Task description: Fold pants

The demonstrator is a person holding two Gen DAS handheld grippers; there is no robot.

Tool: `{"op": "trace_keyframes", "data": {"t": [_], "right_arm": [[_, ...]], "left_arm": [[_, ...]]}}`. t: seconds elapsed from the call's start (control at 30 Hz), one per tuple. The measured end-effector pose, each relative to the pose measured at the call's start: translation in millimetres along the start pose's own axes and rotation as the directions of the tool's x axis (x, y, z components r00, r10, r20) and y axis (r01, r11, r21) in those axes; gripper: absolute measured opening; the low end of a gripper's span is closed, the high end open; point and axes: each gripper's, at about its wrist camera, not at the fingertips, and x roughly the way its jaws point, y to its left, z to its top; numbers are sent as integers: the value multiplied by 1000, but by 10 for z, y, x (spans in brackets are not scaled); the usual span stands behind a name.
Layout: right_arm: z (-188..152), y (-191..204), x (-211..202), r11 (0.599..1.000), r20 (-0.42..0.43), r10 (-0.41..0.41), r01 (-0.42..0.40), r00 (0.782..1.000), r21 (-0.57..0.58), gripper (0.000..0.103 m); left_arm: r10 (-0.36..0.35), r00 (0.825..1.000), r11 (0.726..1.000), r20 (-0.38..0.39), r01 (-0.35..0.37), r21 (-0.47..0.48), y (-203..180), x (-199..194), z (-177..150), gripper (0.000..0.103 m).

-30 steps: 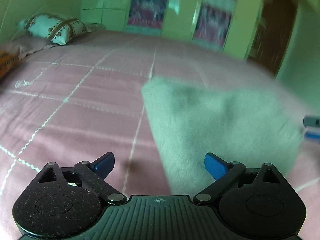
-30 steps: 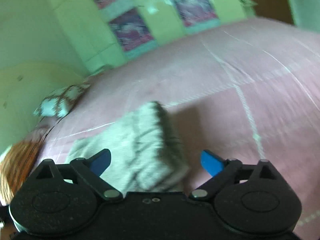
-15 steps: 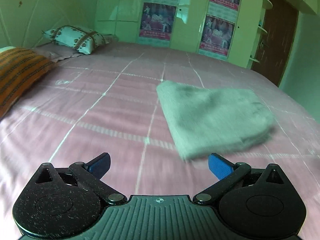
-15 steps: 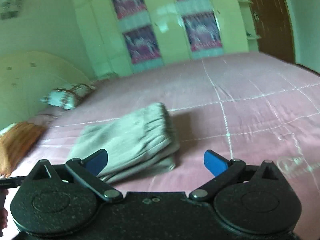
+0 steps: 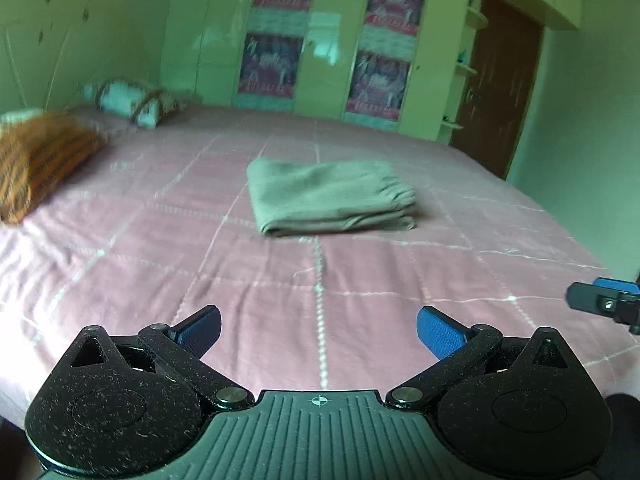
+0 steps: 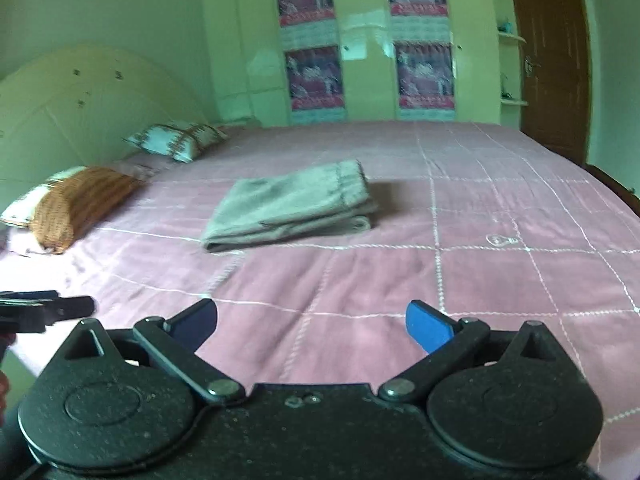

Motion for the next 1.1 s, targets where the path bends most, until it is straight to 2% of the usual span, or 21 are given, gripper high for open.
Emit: {"op": "trace_keyframes", "data": {"t": [0.1, 0.2, 0.3, 0.43, 0.57, 0.7, 1.1], "right_arm": [[-26, 47, -264, 1000, 38, 5, -4, 999, -3, 96], [73, 143, -394, 999, 60, 1, 2, 998, -52, 96], [192, 221, -547, 998, 85, 29, -24, 996, -59, 96], [287, 267, -745, 998, 123, 14, -6, 992, -67, 96], [285, 240, -906, 999, 134, 24, -18, 991, -45, 96], [314, 258, -1001, 999, 150, 26, -19, 988, -42, 96], [319, 337, -971, 999, 149, 17, -9, 989, -53, 96]], "left_arm": [[2, 998, 999, 61, -4, 33, -114, -284, -26, 103], [-21, 996, 999, 88, 18, 37, -184, -461, 17, 103], [-15, 989, 998, 144, 6, 66, -317, -648, 121, 103], [-31, 986, 998, 165, 23, 53, -416, -851, 185, 103], [-22, 982, 998, 187, 11, 62, -455, -1041, 211, 103], [-37, 979, 999, 202, 29, 43, -428, -1129, 254, 103], [-35, 979, 999, 199, 33, 14, -386, -1011, 300, 103]]}}
